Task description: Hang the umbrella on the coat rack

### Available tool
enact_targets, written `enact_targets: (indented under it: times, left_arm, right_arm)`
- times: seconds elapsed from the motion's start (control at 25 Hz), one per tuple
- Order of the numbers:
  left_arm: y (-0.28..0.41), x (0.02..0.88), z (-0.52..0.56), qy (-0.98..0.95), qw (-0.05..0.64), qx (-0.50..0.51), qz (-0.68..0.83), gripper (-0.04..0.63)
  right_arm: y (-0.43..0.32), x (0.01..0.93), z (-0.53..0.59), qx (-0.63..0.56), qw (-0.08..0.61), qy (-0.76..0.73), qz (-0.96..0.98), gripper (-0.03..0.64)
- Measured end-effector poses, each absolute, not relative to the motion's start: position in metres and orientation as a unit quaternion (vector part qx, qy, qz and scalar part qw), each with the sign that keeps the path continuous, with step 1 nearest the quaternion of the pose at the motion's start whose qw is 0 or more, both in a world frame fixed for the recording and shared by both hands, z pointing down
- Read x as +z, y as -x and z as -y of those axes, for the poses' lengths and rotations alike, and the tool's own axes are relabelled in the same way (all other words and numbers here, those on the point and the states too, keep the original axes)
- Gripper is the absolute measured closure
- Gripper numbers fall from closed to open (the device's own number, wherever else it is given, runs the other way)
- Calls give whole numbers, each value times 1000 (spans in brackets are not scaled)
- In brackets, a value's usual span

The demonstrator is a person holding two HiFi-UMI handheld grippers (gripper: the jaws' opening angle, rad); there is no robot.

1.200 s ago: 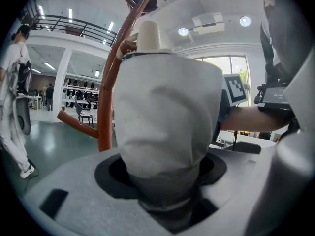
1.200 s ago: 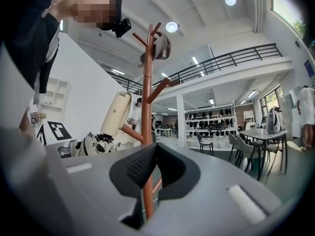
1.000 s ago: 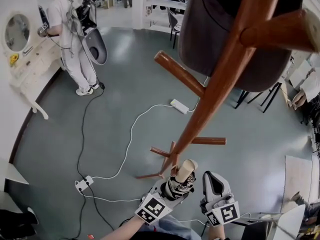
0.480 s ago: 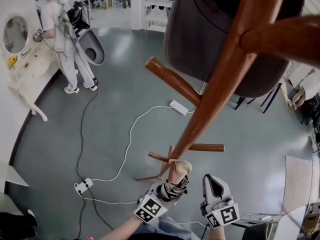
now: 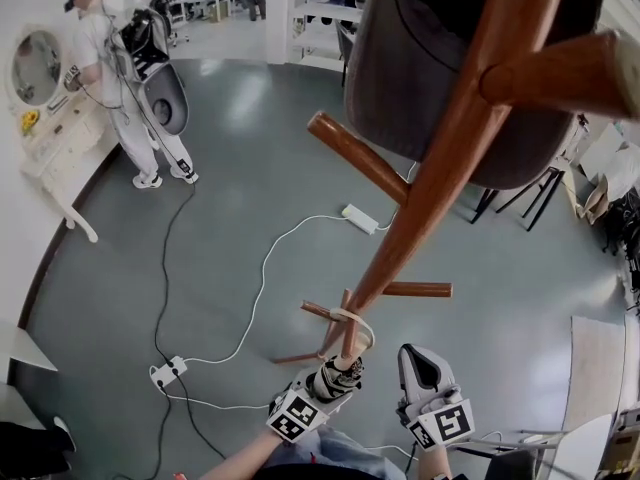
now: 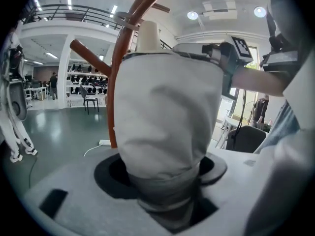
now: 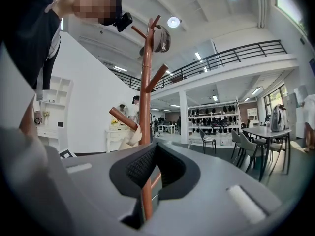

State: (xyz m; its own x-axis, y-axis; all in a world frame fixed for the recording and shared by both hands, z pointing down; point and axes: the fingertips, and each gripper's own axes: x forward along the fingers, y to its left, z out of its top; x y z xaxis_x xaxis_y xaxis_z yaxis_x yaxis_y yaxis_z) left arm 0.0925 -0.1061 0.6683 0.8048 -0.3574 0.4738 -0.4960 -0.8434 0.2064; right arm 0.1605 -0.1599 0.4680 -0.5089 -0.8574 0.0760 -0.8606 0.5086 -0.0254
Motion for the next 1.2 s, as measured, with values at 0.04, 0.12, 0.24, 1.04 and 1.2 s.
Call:
enact_targets:
  times: [0.04, 0.12, 0.24, 1.04, 1.2]
  left_arm:
    - [-92, 674, 104, -935, 162, 219, 227, 293]
    - [-89, 684, 100, -932, 162, 230, 229, 291]
    - [-83, 697, 96, -926, 163, 241, 239, 288]
    - [-30, 712, 101, -890, 185, 237, 343, 286]
    - [-30, 692, 107, -897, 158, 210, 356, 334]
  right_arm:
    - [-158, 468, 159, 31, 26, -492, 869, 613]
    - [-153, 468, 157, 30, 23, -487, 872, 613]
    - [-148, 465, 157, 25, 22, -483, 875, 614]
    - [-103, 482, 135, 44, 10, -470, 881, 612]
    - [-99, 512, 134, 82, 6, -481, 873, 612]
